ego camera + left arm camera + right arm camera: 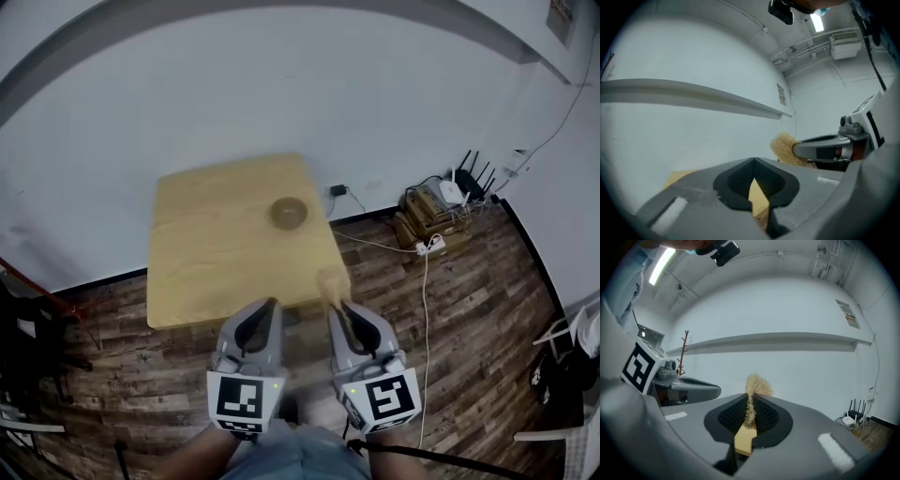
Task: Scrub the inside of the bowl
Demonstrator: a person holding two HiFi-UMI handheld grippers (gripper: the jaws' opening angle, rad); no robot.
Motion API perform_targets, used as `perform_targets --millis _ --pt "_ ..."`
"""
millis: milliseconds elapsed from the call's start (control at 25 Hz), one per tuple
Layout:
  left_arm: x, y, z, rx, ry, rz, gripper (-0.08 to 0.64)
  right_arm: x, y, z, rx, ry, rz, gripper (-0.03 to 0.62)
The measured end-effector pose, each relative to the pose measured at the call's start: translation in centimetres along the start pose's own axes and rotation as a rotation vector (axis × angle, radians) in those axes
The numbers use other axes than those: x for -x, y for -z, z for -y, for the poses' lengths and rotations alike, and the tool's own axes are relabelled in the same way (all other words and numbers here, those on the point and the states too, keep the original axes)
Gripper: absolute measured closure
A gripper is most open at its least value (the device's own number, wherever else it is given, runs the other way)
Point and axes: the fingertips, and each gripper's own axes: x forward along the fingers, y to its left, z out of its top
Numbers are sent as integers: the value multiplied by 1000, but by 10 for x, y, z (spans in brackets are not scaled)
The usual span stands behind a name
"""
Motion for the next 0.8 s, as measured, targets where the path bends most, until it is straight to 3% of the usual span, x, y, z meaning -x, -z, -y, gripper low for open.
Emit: perform_targets --millis 440,800 --pt "-47 7 1 18 55 -18 538 -14 8 34 -7 59 -12 565" --pt "-113 25 -9 39 13 -97 538 -70 27 84 -54 9 -54 565"
